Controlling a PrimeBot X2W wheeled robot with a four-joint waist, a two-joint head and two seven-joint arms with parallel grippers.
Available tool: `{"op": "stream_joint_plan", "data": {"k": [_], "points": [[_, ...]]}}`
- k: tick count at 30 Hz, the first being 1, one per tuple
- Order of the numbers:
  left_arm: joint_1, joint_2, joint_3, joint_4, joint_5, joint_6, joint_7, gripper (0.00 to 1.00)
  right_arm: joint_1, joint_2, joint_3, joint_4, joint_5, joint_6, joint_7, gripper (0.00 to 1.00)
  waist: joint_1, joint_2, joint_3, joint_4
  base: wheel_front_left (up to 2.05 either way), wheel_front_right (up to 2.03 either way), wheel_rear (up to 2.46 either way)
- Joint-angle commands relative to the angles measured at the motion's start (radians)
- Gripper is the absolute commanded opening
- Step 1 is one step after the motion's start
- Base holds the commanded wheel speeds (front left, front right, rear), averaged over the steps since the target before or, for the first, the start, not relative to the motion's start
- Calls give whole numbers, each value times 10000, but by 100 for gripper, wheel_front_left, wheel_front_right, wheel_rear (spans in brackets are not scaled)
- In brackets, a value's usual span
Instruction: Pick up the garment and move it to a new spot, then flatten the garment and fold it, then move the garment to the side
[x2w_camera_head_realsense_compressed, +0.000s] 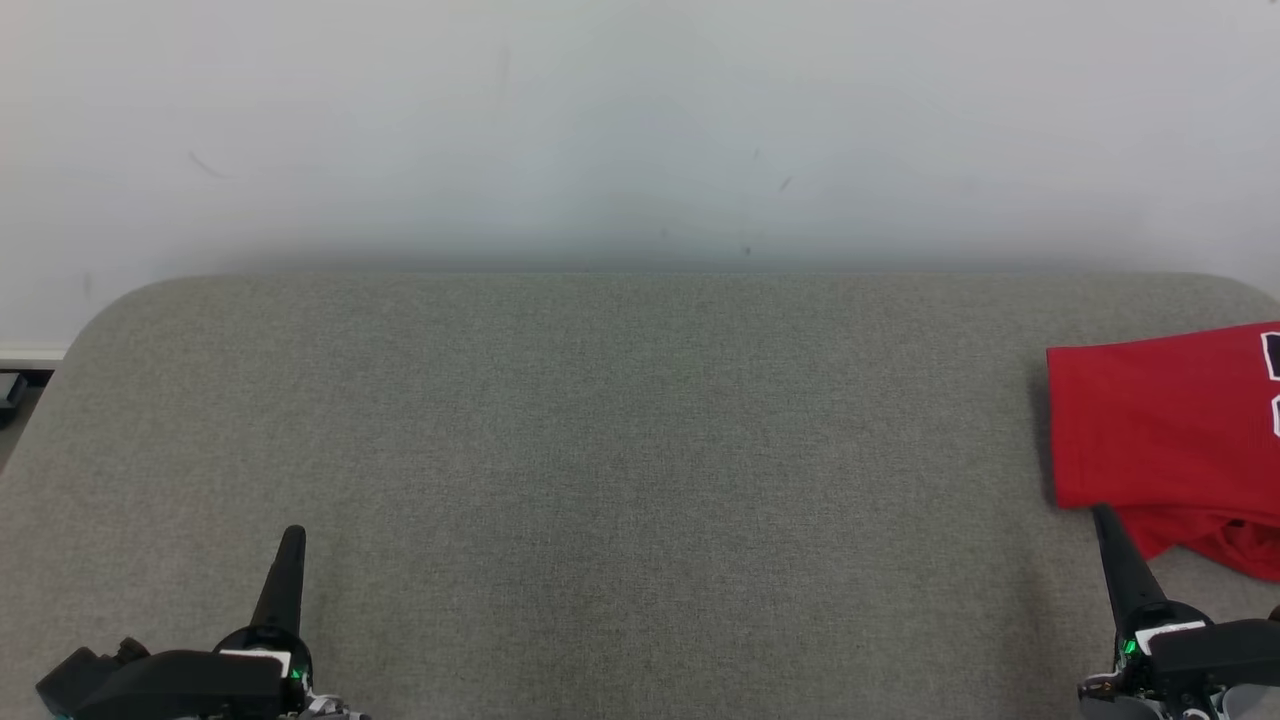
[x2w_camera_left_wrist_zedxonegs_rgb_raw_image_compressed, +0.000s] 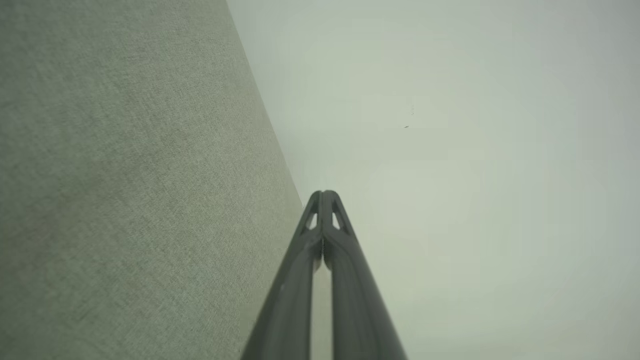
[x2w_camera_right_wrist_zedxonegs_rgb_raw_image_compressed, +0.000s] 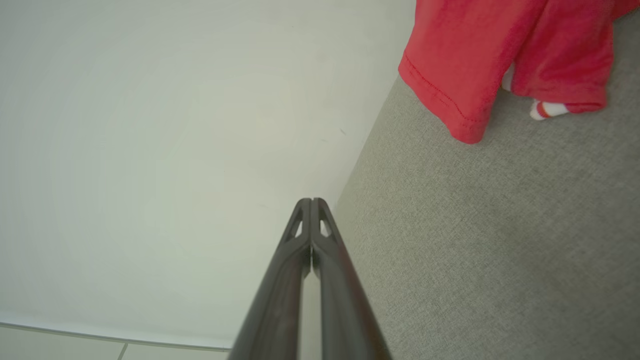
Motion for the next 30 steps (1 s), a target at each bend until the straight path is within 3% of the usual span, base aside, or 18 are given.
{"op": "stream_joint_plan", "data": {"k": [1,30], "points": [[-230,6,91,-12,-136,-97,48,0,-132,-98,-58,-51,183,-1,16,0,-1,0,-1,-5,0,0,0],[-574,-422,636,454,-1867,-617,535,0,-457,-121,-216,110,2107,-3,419,0,-1,0,-32,-194,0,0,0]]}}
